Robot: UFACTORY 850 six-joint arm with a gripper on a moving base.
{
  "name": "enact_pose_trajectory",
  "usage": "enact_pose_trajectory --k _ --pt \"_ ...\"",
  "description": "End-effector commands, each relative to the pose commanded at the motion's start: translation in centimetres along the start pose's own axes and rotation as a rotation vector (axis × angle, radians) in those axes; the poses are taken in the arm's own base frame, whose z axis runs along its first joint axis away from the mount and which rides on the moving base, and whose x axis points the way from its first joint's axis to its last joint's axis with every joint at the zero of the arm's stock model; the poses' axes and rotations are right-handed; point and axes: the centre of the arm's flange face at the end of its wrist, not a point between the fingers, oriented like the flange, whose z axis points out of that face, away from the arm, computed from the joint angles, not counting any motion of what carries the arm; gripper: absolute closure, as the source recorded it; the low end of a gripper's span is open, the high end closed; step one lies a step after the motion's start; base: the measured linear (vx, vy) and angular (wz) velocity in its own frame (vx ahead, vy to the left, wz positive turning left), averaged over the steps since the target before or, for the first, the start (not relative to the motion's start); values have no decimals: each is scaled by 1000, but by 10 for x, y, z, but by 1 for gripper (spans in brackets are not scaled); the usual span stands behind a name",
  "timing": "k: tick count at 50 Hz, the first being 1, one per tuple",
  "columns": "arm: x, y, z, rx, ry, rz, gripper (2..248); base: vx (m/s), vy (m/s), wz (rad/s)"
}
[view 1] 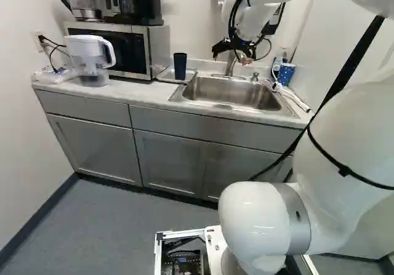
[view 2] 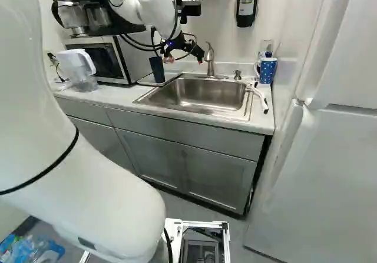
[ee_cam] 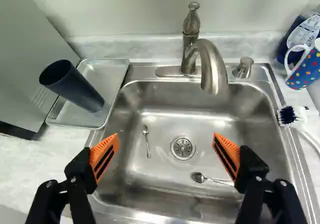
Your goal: Rinse the cup and place it in the tray
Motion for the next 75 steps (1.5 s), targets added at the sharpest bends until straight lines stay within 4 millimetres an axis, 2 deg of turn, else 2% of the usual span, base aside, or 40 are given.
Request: enact_pose_trajectory --k 75 --pt "0 0 0 0 0 0 3 -125 14 4"
